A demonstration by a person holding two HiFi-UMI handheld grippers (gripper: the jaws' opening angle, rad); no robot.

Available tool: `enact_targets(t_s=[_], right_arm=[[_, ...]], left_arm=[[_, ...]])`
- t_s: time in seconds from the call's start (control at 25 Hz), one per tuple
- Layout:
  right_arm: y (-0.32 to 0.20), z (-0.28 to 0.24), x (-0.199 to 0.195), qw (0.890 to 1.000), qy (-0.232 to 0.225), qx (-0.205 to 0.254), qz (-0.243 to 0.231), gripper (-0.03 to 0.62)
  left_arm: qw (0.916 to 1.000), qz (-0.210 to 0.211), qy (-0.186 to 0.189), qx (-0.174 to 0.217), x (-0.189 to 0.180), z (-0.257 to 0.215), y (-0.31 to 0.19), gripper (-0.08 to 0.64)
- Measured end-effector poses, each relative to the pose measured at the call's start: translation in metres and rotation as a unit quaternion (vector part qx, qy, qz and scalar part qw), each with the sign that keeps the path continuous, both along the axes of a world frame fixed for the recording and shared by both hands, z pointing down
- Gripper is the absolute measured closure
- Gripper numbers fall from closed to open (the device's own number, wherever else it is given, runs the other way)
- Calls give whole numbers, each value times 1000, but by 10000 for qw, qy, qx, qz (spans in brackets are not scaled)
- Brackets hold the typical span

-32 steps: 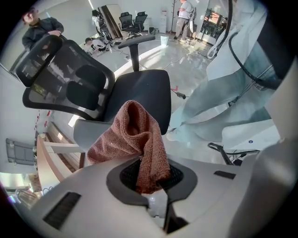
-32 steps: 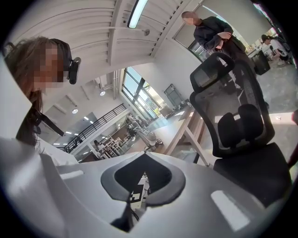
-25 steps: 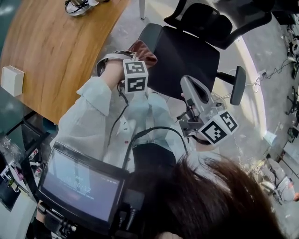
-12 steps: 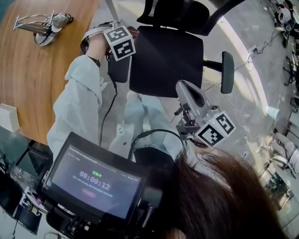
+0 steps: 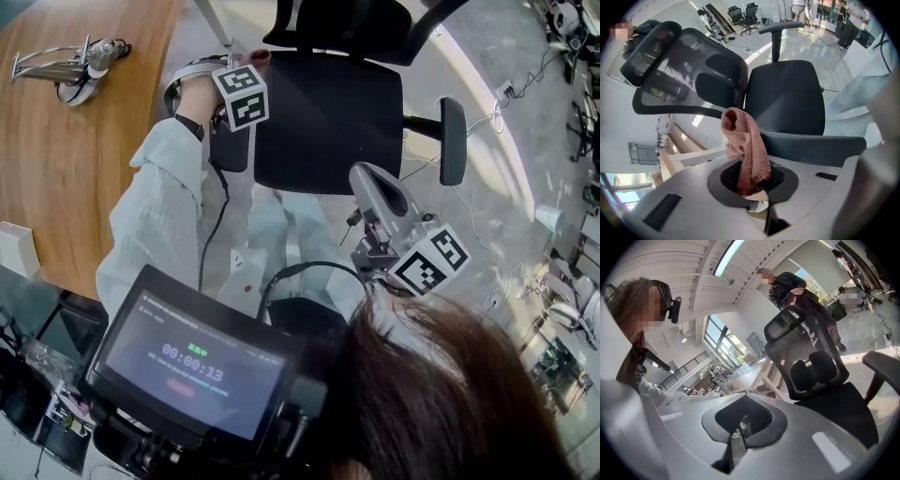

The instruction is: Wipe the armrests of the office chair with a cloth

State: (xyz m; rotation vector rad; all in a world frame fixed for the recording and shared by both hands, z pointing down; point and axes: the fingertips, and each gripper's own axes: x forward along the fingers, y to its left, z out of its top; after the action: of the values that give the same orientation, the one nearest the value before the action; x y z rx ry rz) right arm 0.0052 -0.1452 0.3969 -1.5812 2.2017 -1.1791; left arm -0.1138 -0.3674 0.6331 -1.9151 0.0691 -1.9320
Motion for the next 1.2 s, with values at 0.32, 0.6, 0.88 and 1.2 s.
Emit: enact_targets(t_s=[0.32, 0.6, 0.88, 1.2], right_arm=[[4, -5, -24, 9998, -21, 91, -164, 592], [20, -24, -39, 9994, -43, 248, -221, 592], [20, -62, -42, 9974, 134, 696, -114, 592], [59, -127, 22, 9923, 274, 1183, 246, 592]], left_arm=[[9999, 61, -55, -139, -20, 0, 44, 517], [9990, 180, -266, -305, -48, -3, 108, 517], [9978, -203, -78, -622, -70, 3, 146, 517], [9875, -912, 243, -1266, -51, -44, 234, 517]])
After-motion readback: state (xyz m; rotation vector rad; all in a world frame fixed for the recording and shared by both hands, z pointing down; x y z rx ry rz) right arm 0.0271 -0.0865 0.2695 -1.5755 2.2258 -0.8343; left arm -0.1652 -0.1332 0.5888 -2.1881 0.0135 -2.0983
